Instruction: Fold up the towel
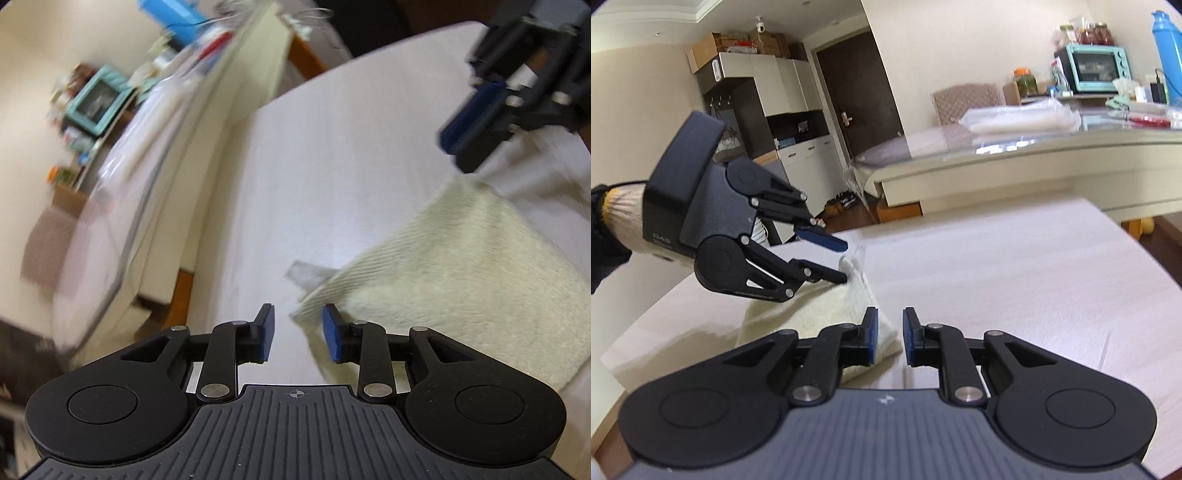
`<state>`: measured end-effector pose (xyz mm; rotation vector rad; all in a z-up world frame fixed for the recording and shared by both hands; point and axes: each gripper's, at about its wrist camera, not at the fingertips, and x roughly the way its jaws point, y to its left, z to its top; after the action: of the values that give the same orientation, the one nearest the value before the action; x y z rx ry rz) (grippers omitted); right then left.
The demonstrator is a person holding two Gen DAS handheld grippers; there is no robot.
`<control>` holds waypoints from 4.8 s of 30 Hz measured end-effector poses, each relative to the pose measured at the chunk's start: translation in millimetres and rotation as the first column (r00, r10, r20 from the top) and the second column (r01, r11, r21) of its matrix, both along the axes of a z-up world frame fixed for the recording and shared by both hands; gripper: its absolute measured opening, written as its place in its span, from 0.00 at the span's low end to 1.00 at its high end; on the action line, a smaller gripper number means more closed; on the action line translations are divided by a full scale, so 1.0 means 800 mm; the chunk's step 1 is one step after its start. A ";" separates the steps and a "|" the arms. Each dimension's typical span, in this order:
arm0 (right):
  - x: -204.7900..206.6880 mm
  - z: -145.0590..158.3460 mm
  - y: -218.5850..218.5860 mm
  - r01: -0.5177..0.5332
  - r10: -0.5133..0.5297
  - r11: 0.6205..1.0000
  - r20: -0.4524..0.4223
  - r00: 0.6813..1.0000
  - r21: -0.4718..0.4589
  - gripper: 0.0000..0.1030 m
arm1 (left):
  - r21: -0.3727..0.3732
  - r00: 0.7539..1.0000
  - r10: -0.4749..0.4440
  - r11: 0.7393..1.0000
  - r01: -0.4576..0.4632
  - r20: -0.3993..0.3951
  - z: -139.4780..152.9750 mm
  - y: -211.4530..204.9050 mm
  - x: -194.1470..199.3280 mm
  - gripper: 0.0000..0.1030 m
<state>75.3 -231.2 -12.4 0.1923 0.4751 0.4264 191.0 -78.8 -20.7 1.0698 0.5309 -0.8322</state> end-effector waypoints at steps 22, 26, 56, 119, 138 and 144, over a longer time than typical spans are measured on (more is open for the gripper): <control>-0.009 0.010 0.012 -0.160 0.163 0.974 0.009 0.987 -0.162 0.26 | -0.284 0.890 0.383 0.850 -0.444 -0.246 0.029 0.087 -0.037 0.40; -0.009 0.011 0.022 -0.161 0.170 0.960 0.020 0.985 -0.229 0.27 | -0.325 0.843 0.436 0.785 -0.528 -0.315 0.018 0.097 -0.078 0.41; -0.002 -0.003 0.027 -0.154 0.157 0.928 -0.020 0.987 -0.340 0.45 | -0.373 0.781 0.526 0.687 -0.624 -0.338 -0.005 0.109 -0.070 0.54; 0.116 0.009 0.095 -0.412 0.416 0.852 -0.060 0.908 -0.323 0.25 | -0.466 0.837 0.376 0.703 -0.538 -0.398 -0.012 0.097 -0.151 0.54; 0.076 0.017 0.077 -0.357 0.373 0.882 -0.009 0.928 -0.308 0.27 | -0.510 0.759 0.483 0.561 -0.651 -0.437 0.008 0.148 -0.062 0.41; 0.047 0.002 0.080 -0.388 0.405 0.852 -0.028 0.914 -0.352 0.29 | -0.514 0.777 0.484 0.583 -0.630 -0.403 0.010 0.144 -0.039 0.41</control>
<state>113.3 -167.4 -10.8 -0.2707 0.5381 0.7414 159.4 36.7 -12.6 0.1371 0.6692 -0.4821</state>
